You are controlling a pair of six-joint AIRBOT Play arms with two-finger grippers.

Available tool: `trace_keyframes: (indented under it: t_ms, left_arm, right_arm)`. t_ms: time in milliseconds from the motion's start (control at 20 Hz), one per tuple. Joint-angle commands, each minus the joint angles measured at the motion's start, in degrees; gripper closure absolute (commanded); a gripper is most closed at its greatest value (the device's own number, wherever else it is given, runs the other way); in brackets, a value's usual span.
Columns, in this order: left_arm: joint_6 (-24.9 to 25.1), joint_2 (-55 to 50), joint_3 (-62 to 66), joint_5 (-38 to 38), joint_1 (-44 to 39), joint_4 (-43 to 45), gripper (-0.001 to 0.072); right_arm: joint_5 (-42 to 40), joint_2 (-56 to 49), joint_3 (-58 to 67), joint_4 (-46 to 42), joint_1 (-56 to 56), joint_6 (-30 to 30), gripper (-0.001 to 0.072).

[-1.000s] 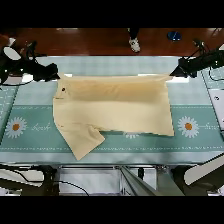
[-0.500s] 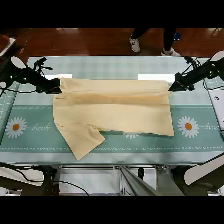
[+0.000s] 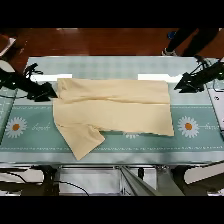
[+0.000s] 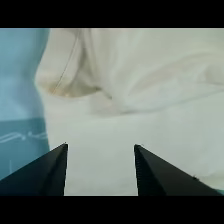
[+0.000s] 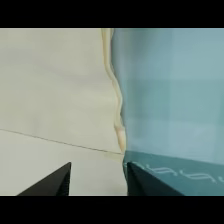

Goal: Fold the shirts.

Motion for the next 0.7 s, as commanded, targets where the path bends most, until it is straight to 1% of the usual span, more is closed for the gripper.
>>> trace_keyframes:
  t_ms: [0,150,200,300,350,450,650]
  left_arm:
    - [2.1,8.5,-12.6,2.6,6.4,-0.3,0.02]
    - [6.2,16.5,-26.5,6.6,13.7,-3.9,0.02]
    - [8.3,18.6,-30.6,6.8,16.5,-6.8,0.02]
    - [9.7,21.9,-36.6,8.7,20.9,-14.3,0.02]
    - [11.3,22.6,-39.0,7.2,22.4,-17.7,0.02]
    - [11.4,22.6,-42.2,5.3,22.6,-18.2,0.02]
    - [11.3,22.2,-45.3,6.6,19.1,-16.7,0.02]
  right_arm:
    - [-7.8,9.7,-8.7,-1.0,-3.6,0.0,0.0303]
    - [-13.5,19.4,-21.6,0.4,-6.9,-1.6,0.0303]
    - [-14.1,22.3,-25.5,0.8,-7.9,-2.4,0.0303]
    - [-14.7,27.2,-31.8,2.2,-10.1,-3.1,0.0303]
    - [-14.8,29.6,-34.8,3.3,-11.3,-3.4,0.0303]
    - [-14.8,33.7,-40.0,4.5,-13.0,-3.9,0.0303]
    - [-16.4,38.2,-46.9,7.5,-13.4,-5.2,0.0303]
